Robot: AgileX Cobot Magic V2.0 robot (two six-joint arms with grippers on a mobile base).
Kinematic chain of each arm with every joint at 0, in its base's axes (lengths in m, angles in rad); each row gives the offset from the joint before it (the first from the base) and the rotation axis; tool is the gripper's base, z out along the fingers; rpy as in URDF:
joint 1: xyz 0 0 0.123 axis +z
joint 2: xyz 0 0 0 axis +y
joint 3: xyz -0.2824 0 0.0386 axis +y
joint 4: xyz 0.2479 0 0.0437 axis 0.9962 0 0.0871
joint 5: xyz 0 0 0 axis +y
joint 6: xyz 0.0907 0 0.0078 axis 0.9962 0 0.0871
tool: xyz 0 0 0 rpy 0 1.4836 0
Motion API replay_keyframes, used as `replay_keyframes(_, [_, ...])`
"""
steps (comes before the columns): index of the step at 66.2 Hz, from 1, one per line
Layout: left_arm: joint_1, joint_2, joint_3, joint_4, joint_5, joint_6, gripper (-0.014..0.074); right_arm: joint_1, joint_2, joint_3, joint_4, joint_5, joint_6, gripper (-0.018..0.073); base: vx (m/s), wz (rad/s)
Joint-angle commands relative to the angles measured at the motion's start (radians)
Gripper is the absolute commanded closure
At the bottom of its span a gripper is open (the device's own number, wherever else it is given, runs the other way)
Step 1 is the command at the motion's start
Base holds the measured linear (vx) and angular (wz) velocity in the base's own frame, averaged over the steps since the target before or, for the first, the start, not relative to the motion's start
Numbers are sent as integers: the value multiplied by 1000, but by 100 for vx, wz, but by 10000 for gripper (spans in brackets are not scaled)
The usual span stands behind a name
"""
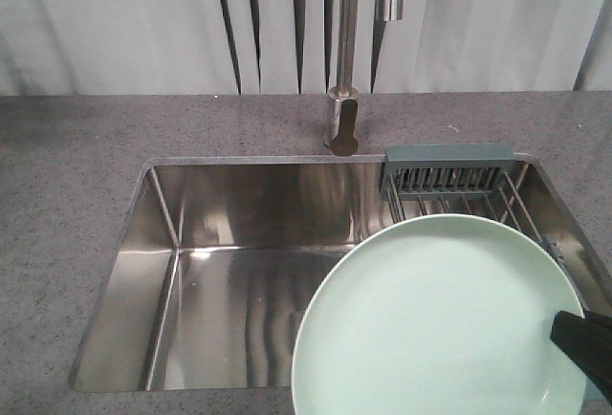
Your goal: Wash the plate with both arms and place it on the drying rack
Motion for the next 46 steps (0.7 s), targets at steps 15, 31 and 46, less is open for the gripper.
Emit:
replay_keyframes(15, [1,-16,21,-3,-73,-9,602,1,9,-25,56,-40,0,561,6,2])
replay_keyframes(31, [1,-16,21,-3,-73,-9,602,1,9,-25,56,-40,0,561,5,3])
replay_keyframes(46, [1,-16,21,-3,-73,-9,602,1,9,-25,56,-40,0,561,3,3])
